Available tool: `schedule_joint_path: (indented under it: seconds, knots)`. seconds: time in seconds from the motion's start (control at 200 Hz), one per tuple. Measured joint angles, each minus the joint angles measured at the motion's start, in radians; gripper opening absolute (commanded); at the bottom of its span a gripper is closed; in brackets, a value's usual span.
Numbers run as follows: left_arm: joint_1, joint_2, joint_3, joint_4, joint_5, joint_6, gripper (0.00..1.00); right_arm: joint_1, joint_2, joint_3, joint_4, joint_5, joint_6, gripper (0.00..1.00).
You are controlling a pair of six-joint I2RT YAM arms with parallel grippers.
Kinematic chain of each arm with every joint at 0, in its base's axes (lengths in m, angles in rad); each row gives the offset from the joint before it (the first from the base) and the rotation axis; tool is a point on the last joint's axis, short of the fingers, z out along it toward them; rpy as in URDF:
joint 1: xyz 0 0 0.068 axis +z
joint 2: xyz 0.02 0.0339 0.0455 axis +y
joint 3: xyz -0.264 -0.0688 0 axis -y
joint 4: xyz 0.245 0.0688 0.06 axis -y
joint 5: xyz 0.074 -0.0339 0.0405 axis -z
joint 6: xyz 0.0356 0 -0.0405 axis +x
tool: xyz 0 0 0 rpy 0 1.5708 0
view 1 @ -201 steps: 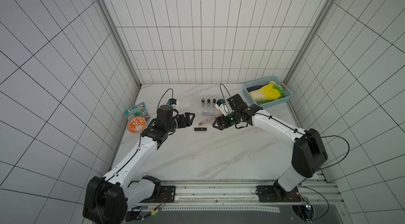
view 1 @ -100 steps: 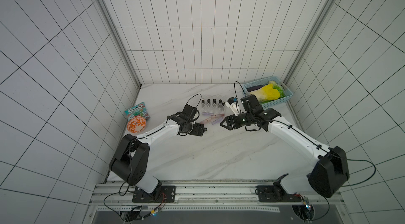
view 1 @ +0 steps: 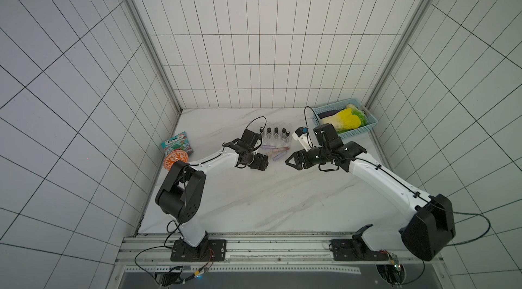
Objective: Arrange the lipsticks in the organizer
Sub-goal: Pick up the lipstick at the center of the board.
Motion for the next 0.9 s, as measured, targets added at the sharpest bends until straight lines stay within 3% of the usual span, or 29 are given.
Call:
schedule_joint_path:
  seconds: [0.24, 0.9]
  knots:
    - [0.000, 0.044, -0.001, 0.056, 0.053, 0.024, 0.93, -0.003, -0.007, 0.000, -0.003, -0.030, 0.000, 0.65]
    - [0.005, 0.068, -0.017, 0.013, 0.045, -0.002, 0.90, -0.003, -0.057, 0.000, -0.026, -0.062, 0.002, 0.63]
